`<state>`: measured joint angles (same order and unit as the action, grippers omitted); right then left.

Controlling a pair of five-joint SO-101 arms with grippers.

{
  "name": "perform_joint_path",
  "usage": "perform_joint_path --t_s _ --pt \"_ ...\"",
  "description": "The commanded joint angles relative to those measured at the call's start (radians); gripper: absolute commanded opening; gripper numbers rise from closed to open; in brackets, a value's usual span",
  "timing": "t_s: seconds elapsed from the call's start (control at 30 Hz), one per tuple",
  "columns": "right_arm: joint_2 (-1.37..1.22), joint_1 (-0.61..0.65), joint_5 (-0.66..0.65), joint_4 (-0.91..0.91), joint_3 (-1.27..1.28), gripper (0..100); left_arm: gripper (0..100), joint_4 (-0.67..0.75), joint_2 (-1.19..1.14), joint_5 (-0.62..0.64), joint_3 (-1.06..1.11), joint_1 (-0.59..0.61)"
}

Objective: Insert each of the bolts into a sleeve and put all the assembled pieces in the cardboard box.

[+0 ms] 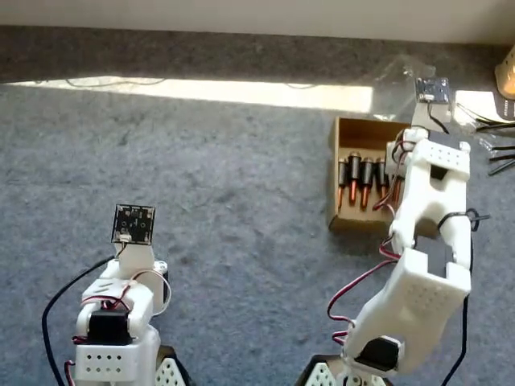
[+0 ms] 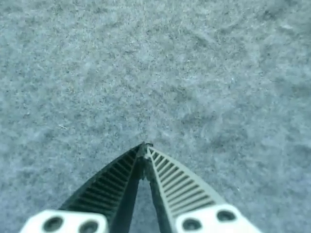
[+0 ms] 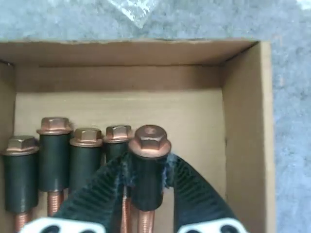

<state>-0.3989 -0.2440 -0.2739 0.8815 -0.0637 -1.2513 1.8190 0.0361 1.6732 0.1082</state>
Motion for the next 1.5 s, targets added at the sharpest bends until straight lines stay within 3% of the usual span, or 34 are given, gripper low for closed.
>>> perform_joint_path --t_s 0.0,0.17,0.33,0.57,0.8,1.0,1.23,1.47 --pt "-0.022 -0.015 -0.014 0.007 -0.114 0.4 1 -0.003 0.007 0.008 0.022 0.007" --pt "-0.067 -0.01 -0.014 0.05 -0.133 2.1 1 -0.003 0.007 0.008 0.022 0.007" --pt "-0.068 0.007 -0.015 0.082 -0.137 13.6 1 -0.003 0.007 0.008 0.022 0.007" --pt "-0.033 0.03 -0.012 0.107 -0.148 13.9 1 0.003 0.007 0.011 0.022 0.007" --pt "0.173 0.077 -0.009 0.272 -0.196 13.2 1 -0.003 0.007 0.014 0.022 0.007" --pt "0.398 0.137 -0.009 0.354 -0.191 0.1 1 -0.003 0.007 0.014 0.022 0.007" --pt "0.638 0.193 -0.009 0.489 -0.189 0.5 1 -0.005 0.007 0.112 0.022 0.012" --pt "0.872 0.242 -0.009 0.604 -0.188 0.5 1 -0.066 0.007 0.115 0.022 0.005"
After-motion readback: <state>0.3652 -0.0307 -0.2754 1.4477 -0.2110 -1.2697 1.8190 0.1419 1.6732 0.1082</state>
